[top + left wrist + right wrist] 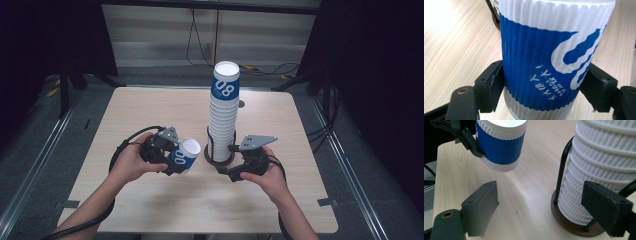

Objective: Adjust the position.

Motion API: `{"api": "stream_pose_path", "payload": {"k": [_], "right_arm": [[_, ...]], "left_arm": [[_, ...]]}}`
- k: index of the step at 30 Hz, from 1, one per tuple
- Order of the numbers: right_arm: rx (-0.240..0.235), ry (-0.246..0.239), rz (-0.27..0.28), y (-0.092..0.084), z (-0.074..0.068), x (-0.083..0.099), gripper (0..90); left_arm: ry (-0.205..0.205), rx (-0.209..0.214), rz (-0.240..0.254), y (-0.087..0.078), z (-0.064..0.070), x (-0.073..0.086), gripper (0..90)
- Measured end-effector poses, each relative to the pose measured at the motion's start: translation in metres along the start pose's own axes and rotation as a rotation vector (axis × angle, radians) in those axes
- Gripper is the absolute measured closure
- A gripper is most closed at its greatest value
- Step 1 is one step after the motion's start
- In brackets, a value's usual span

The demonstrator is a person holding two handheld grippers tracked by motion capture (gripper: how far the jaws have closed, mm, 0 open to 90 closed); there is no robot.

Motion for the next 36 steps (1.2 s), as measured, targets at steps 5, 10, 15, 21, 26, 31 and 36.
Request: {"api": "stream_pose_path", "payload": {"k": [5,10,15,21,26,31,36], "right_arm": [[-0.008,-0.007,-0.007,0.001,-0.001,0.001,13.4],[-0.016,-0.010,-0.010,0.001,-0.001,0.003,13.5],[-0.020,-0.015,-0.010,0.001,-0.002,0.004,13.5],[-0.038,-0.027,-0.016,0.003,-0.005,0.005,13.5],[-0.052,-0.031,-0.019,0.004,-0.007,0.005,13.5],[-0.069,-0.046,-0.022,0.005,-0.010,0.005,13.4],[-0.079,-0.047,-0.017,0.006,-0.012,0.005,13.5]], "left_arm": [[0.010,-0.003,-0.025,0.001,0.001,-0.003,25.3],[0.019,-0.002,-0.045,0.003,0.001,-0.005,25.3],[0.027,-0.001,-0.078,0.005,0.000,-0.007,25.3],[0.032,0.008,-0.111,0.010,0.000,-0.008,25.2],[0.051,0.005,-0.153,0.014,0.001,-0.012,25.3],[0.058,0.013,-0.163,0.016,0.001,-0.014,25.3],[0.067,0.018,-0.192,0.019,0.001,-0.017,25.3]]}}
Point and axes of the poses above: each handheld gripper's, and its own axes: y roughly forward along the jaws, x roughly out of its underside, z roughly to its right, the point moved 1 cm from there along y, roughly forward along the jaws, and after that the axes turned 15 degrees about x, right-handed, at the moved point
